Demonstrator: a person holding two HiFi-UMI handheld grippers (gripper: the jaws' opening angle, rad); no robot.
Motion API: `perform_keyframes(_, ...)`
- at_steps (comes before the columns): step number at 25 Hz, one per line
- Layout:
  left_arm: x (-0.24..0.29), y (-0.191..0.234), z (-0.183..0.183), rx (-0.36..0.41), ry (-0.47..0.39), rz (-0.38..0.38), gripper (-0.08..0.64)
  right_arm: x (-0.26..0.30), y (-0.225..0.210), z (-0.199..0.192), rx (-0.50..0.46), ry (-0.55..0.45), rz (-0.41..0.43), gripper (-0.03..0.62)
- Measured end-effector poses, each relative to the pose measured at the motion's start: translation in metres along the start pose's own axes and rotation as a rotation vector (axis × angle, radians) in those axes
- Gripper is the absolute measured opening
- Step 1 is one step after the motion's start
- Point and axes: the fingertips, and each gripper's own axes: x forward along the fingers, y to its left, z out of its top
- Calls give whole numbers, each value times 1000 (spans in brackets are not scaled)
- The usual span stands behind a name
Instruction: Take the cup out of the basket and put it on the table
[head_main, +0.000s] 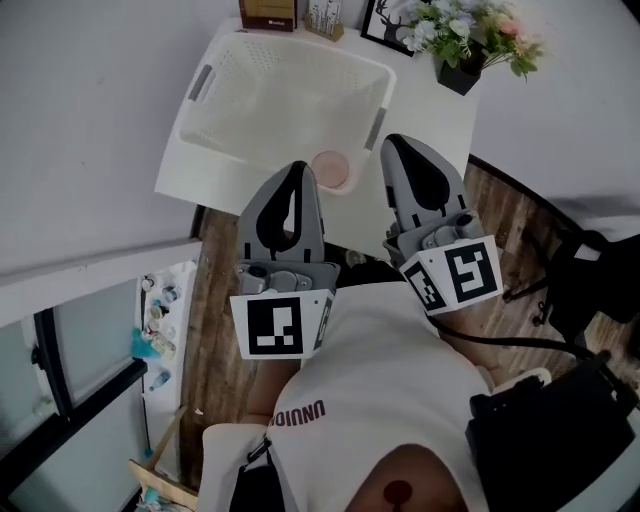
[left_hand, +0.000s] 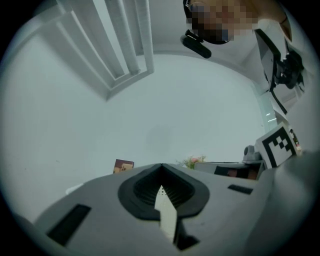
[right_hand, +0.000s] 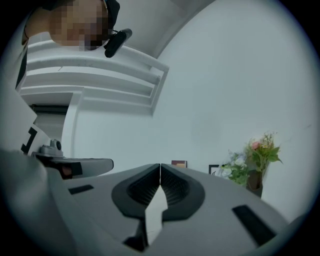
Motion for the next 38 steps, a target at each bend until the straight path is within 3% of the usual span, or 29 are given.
perform_keyframes(17, 91, 22, 10, 62, 13, -413, 12, 2, -41, 12, -13, -49, -456, 18)
perform_keyframes(22, 111, 15, -7, 96, 135, -579, 12, -4, -47, 14, -12, -51, -546, 18)
perform_keyframes(28, 121, 5, -33, 214, 217, -758, 12, -11, -51, 14, -13, -45, -634, 18)
perform_keyframes(32, 125, -1, -52, 261, 279, -837, 13, -19, -54, 15, -11, -40, -671, 18)
perform_keyframes(38, 129, -6, -82, 267, 377, -953, 14, -28, -57, 13, -12, -37, -717, 18)
